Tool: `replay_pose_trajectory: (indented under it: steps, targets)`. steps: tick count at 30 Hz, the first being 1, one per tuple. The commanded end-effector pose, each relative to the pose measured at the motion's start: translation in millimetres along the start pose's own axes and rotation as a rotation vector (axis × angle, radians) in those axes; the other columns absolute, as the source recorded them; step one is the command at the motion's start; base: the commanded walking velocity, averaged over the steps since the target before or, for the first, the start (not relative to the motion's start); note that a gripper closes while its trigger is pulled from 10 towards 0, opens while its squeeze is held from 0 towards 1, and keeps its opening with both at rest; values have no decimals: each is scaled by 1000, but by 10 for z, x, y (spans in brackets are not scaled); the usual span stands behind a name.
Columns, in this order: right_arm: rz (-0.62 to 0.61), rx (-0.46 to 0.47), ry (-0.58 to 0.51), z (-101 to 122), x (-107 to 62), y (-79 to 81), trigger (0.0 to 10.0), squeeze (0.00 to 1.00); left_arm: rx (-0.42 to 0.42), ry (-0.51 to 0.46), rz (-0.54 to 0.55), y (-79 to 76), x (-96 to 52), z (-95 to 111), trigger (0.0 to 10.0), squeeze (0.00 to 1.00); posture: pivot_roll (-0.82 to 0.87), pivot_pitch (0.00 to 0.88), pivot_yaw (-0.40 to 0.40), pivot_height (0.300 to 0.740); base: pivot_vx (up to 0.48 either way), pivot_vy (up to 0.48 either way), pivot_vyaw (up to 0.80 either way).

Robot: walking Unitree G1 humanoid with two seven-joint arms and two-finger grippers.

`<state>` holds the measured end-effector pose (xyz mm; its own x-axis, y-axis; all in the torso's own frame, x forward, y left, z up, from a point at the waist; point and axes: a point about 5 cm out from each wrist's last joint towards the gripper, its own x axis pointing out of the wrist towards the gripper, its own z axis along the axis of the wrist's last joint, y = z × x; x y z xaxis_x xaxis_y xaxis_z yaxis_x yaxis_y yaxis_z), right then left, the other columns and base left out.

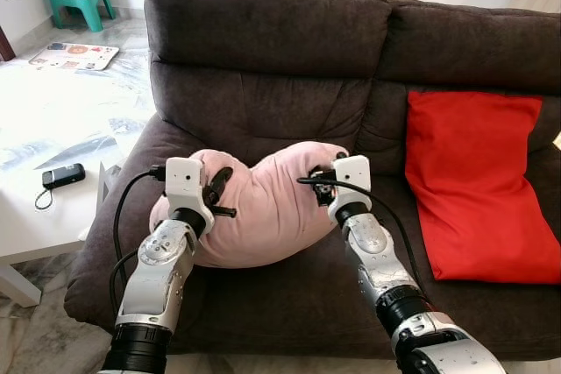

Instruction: Move the pillow to the sofa from floor

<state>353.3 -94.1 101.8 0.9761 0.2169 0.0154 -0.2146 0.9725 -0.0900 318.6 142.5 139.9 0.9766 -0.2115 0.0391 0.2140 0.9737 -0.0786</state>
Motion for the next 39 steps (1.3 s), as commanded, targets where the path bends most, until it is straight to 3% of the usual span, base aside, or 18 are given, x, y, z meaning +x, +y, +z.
replay_pose_trajectory:
  steps: [1,5,6,13,14,22,23,24,28,29,34,39]
  targets:
    - [72,-27,-78,197,89,136,10000,1000,-1,-19,-30,-110,56,26,10000,0,34,17,-107,740,0,0,0]
    - [75,-48,-66,167,78,116,10000,988,-11,-25,13,-54,52,24,10000,0,35,18,-107,740,0,0,0]
    - [57,-67,-47,126,63,52,10000,0,-19,-24,52,9,53,17,10000,0,35,18,-106,740,0,0,0]
    - [-4,-70,-43,99,33,-145,10000,0,-22,-18,103,98,39,-3,10000,0,32,20,-106,740,0,0,0]
    - [-28,-72,-44,99,22,-251,10000,0,-22,-15,117,118,34,-16,10000,0,30,21,-105,740,0,0,0]
    - [-95,-68,-51,148,10,-541,10000,0,-18,-10,186,199,30,-42,10000,0,30,20,-107,740,0,0,0]
    - [-99,-74,-54,154,6,-572,10000,941,-20,-10,194,210,28,-44,10000,0,30,20,-107,740,0,0,0]
    - [-118,-82,-56,163,-3,-637,10000,1000,-20,-10,206,229,25,-46,10000,0,29,22,-107,740,0,0,0]
    - [-166,-110,-35,156,-15,-741,10000,1000,-17,-6,232,263,20,-54,10000,0,26,21,-106,740,0,0,0]
    - [-159,-126,-20,133,-20,-733,10000,0,-16,-4,237,263,26,-61,10000,0,27,20,-107,740,0,0,0]
    - [-152,-126,-24,85,-59,-662,10000,0,-13,-6,245,256,36,-62,10000,0,29,24,-108,740,0,0,0]
    - [-225,-111,-29,50,-136,-690,10000,0,-12,-6,262,271,29,-69,10000,0,25,28,-110,740,0,0,0]
